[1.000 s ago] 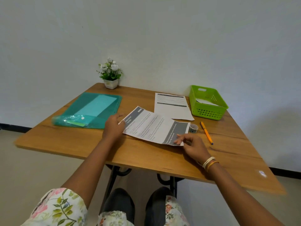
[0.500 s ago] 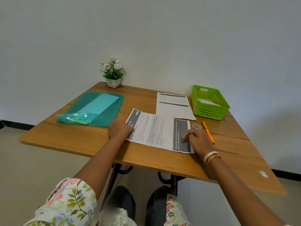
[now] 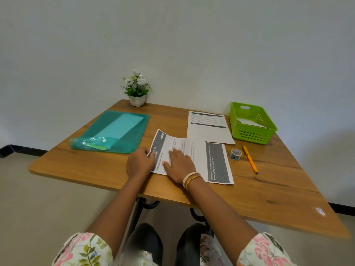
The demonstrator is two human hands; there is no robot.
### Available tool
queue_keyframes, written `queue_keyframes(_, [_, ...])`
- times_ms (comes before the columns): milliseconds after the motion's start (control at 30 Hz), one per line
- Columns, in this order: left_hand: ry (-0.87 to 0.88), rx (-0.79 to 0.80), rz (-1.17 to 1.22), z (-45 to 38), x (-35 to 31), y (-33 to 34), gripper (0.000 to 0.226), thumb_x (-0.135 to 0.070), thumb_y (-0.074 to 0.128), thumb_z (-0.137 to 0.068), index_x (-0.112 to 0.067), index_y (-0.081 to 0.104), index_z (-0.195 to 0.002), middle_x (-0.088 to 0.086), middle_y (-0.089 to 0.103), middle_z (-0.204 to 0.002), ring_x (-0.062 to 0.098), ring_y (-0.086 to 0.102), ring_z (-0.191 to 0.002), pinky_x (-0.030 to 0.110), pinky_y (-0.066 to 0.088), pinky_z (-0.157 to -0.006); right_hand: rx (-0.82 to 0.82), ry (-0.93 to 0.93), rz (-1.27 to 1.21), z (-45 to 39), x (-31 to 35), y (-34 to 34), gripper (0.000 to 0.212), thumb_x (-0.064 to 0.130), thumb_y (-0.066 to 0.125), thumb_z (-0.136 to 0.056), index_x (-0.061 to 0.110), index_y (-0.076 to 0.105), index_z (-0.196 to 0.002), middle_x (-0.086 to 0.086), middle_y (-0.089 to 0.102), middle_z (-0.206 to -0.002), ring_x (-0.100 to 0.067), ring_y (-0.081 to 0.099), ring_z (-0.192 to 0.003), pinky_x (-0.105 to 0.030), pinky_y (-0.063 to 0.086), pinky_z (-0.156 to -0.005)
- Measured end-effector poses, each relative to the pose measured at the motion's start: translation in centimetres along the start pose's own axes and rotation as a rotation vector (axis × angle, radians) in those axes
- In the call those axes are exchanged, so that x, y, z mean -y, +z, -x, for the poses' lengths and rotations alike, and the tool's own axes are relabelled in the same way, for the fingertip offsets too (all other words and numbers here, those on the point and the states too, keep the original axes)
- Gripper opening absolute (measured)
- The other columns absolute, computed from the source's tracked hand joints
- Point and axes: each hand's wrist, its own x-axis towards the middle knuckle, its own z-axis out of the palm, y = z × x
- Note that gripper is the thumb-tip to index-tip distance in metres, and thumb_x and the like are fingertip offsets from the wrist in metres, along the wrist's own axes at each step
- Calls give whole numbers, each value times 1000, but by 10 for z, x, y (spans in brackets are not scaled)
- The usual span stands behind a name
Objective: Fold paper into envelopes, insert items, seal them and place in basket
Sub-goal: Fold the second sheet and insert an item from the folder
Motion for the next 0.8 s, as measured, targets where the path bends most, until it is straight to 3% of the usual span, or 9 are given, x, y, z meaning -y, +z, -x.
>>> queue_keyframes(133, [-2,-15,46,-1,4,2,18,-31,62,-89,-18,62,-77,-2,63,-72,14,56,-64,25,33,-48,-35,-13,18,4,-20,4,65,52,29,-97,15,23,-150,-5,17,-159,-22,13,-147,-43,11,-118])
queue_keyframes(400, [12,-29,77,-2,8,7,23,-35,62,-88,-18,61,-72,-4,61,-67,12,56,-62,24,34,-48,-95,171,57,24,-101,-15,66,55,29,-97,16,24,-150,-4,20,-159,-21,18,-146,-40,14,-118])
queue_keyframes(567, [42,51,235,-2,12,4,42,-46,46,-97,-16,66,-73,-2,66,-65,17,63,-63,27,40,-51,-108,161,83,26,-106,-16,64,54,29,-97,17,25,-149,-3,21,-158,-21,20,-146,-40,16,-118])
queue_keyframes(633, [52,118,419,-2,14,2,48,-45,39,-100,-14,69,-78,3,69,-68,22,65,-65,31,44,-57,-104,154,91,25,-105,-16,64,54,29,-97,17,24,-149,-3,21,-158,-21,19,-146,-40,16,-118])
queue_keyframes(700, [84,181,559,-2,14,2,51,-48,32,-100,-19,73,-92,-1,73,-78,17,68,-73,34,50,-67,-92,142,98,23,-104,-17,64,53,28,-98,17,23,-150,-3,20,-159,-21,18,-146,-40,16,-118])
queue_keyframes(800, [161,257,503,1,12,4,48,-49,29,-98,-29,70,-111,-9,73,-95,4,67,-83,34,53,-75,-77,120,93,21,-102,-18,64,53,27,-98,17,23,-150,-2,18,-159,-20,16,-147,-40,15,-118])
